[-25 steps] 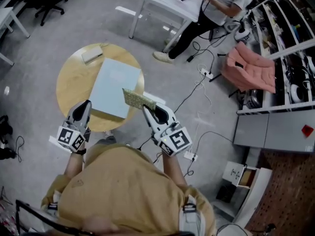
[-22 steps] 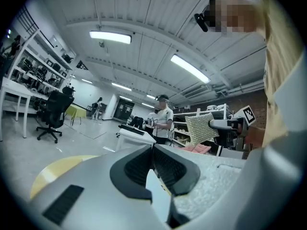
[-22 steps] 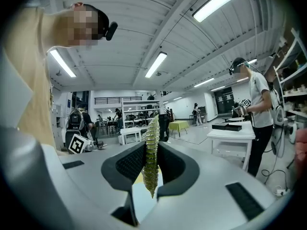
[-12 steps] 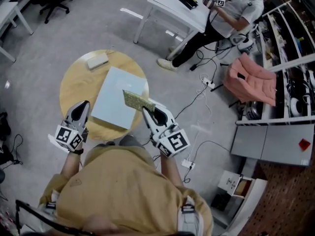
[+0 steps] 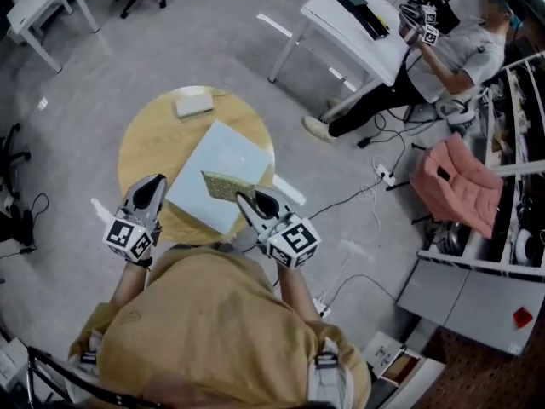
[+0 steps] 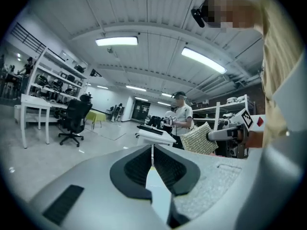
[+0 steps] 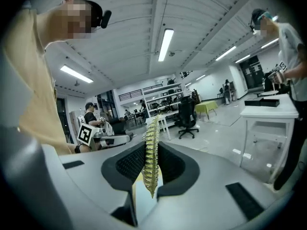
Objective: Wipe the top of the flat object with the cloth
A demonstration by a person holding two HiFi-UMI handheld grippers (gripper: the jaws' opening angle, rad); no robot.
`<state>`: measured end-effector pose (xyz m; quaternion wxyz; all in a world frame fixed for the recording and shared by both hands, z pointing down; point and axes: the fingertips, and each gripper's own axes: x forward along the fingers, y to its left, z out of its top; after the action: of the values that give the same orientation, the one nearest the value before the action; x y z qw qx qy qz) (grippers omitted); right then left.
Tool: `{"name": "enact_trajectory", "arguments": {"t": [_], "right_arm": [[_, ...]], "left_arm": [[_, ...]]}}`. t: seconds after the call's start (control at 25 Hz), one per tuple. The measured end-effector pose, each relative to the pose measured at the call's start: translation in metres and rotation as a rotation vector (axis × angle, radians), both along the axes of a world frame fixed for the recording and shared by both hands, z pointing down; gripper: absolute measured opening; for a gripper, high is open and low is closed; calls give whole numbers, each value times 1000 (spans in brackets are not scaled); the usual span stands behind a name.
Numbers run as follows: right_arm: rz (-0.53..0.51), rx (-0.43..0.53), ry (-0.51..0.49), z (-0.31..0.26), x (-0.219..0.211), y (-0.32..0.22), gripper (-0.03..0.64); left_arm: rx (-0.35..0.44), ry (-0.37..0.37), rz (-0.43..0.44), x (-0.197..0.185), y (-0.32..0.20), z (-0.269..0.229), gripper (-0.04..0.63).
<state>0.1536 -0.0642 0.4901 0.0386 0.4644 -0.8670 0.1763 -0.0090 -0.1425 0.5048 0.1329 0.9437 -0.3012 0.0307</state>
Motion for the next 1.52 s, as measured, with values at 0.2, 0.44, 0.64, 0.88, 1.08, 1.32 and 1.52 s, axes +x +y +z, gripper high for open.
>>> {"name": "enact_trajectory", "arguments": {"t": [0.2,0.44,0.64,0.88,1.08,1.32,1.52], "right_arm": [[-177,-123,-9,42,-36,-24,61],[-345,-250,17,111,-74,-51,61],[-471,-361,57,155,-100,-60,61],[-610,-444,101,190,-134,-53,61],[-668,-452,245,216,-147,-54,61],[-669,-464,408,239,-137,-68,64],[-631,-435,511,245,-113,-94,65]], "left_arm": [[-27,-13,-90,-25,-5,12,15],[-27,-13,-157,-40,-12,14,15],[-31,-13,-216,-61,-11,16,15],[-38,-28,-280,-83,-2,18,15],[-45,-39,-324,-98,6,14,15],[-38,-45,-347,-108,14,17,15],[-37,-44,-354,-108,16,15,15]]}}
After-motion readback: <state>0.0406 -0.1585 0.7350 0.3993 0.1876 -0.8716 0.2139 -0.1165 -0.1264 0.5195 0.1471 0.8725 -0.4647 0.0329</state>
